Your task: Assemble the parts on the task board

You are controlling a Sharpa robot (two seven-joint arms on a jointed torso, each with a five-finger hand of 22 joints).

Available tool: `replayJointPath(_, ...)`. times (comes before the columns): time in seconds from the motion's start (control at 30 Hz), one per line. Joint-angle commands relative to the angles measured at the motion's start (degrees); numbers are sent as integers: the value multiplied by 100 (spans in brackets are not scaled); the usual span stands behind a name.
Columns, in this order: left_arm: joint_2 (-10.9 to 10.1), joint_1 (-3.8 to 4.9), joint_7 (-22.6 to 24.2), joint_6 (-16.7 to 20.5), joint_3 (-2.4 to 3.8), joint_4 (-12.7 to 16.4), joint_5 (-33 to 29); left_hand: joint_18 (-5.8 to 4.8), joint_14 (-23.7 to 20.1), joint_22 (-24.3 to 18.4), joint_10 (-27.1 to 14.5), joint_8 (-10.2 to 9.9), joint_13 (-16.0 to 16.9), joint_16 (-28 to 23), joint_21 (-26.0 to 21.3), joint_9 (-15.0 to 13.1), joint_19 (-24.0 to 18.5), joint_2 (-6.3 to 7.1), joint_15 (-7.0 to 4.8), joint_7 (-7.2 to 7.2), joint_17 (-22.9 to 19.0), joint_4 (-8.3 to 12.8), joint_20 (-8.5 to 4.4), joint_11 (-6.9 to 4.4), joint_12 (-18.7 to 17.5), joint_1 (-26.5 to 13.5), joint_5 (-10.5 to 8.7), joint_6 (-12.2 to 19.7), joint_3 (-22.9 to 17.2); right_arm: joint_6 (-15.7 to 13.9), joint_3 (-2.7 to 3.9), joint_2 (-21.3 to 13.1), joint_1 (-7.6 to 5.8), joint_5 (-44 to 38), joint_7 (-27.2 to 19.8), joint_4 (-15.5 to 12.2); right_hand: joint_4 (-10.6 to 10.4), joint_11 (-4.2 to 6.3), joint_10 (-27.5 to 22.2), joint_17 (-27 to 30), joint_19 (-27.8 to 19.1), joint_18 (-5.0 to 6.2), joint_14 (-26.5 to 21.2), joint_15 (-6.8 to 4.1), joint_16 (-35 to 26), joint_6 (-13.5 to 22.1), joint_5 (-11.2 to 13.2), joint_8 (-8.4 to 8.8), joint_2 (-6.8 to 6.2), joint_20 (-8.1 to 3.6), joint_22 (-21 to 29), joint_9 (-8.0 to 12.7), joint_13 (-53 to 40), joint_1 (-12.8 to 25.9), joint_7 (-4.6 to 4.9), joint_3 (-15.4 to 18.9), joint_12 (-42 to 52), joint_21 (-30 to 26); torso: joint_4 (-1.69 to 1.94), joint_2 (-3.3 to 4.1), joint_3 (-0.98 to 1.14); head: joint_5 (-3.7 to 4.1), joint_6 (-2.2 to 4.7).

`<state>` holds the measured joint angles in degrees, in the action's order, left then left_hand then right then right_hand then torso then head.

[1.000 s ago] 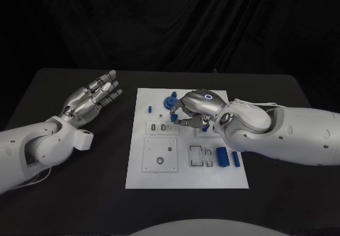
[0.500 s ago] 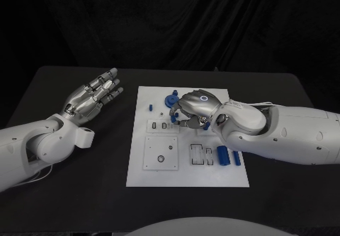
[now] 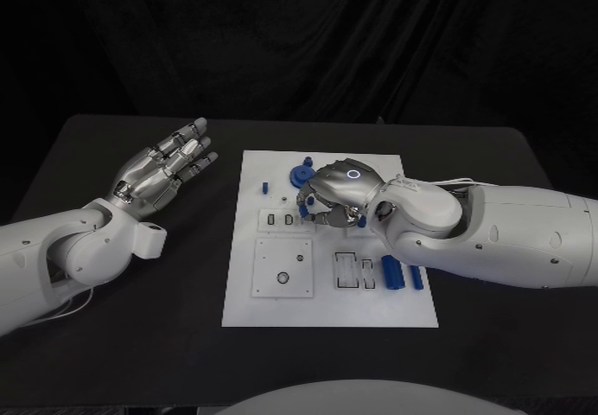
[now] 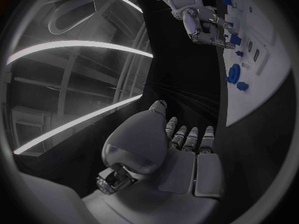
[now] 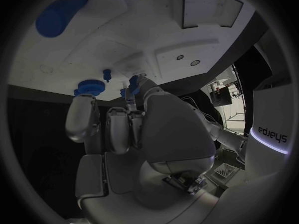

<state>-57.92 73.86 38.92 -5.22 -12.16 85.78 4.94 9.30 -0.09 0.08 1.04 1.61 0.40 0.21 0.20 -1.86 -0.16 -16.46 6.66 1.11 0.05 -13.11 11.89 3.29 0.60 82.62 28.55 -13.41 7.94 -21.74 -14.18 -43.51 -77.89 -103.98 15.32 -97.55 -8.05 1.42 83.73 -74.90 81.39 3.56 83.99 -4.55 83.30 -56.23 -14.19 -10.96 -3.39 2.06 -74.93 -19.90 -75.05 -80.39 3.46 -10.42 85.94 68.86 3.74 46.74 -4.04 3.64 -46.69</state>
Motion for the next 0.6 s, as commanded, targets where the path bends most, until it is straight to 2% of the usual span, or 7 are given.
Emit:
replayJointPath(0.03,12,-5,744,-79,6,-4,-27,17,9,-8,13,29,7,-21,-20,-7,16,4,39,-27,-5,25,44,37,10,52,24,3,-4,201,3,5,19,-105,118,-6,-4,-34,111,-921,-26,87,347,30,-49,66,-40,19,18,12,-914,-247,-1112,80,18,40,-44,-52,0,-2,0,-2,-7)
replayJointPath(0.6,51,-8,680,-129,6,-58,-27,15,9,-8,8,23,5,-21,-20,-3,16,3,44,-19,-5,31,48,47,7,51,25,29,-12,413,3,35,35,-105,151,52,6,-47,33,-858,-86,111,306,45,-136,235,-39,151,4,28,-881,-254,-1063,144,27,32,-110,-190,-1,0,-3,21,-26)
